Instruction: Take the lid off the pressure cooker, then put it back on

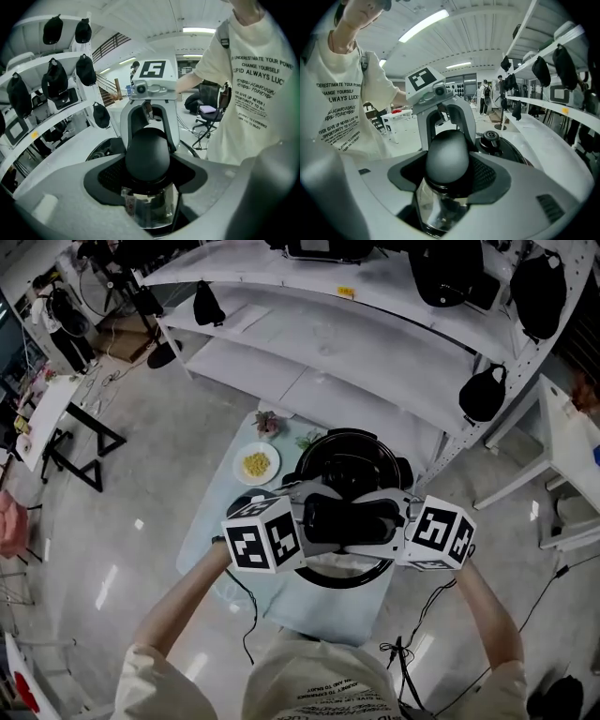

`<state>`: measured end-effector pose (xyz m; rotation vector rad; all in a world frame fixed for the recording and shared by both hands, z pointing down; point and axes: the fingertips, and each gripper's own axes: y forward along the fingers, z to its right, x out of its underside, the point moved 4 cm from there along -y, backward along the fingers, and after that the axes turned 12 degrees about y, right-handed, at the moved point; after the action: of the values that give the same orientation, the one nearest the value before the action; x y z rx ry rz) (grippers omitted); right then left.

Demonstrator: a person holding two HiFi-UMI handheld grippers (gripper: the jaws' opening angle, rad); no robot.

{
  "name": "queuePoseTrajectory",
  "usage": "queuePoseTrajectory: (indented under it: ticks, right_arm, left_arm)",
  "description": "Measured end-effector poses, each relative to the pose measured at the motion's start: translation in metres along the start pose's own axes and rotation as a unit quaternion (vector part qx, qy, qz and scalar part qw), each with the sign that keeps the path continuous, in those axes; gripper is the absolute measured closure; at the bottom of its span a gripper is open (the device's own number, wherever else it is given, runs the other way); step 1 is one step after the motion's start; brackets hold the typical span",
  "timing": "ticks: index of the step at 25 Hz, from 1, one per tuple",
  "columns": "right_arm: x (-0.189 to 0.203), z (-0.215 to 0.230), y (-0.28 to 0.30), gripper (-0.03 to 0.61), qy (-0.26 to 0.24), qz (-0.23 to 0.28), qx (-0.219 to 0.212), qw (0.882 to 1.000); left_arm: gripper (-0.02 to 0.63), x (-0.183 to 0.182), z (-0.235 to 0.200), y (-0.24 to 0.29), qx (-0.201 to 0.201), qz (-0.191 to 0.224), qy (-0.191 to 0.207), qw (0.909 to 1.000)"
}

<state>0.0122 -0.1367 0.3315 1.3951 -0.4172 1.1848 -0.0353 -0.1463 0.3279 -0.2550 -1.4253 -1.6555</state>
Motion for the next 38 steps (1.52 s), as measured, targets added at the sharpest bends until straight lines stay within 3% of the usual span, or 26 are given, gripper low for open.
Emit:
queuePoseTrajectory:
  ticks: [22, 38]
  right_arm:
    - [-0.014, 0.099, -0.005, 0.302, 0.062, 0.006, 0.022, 0.998]
    - [-0.005, 0.127, -0.001, 0.302, 0.094, -0.002, 0.009, 0.996]
  left_arm:
    - [0.336, 0.03, -0.098, 0.026, 0.057, 0.012, 0.011, 0.9982]
    - [0.336, 0.044, -0.117, 0.044, 0.085, 0.016, -0.011, 0.9962]
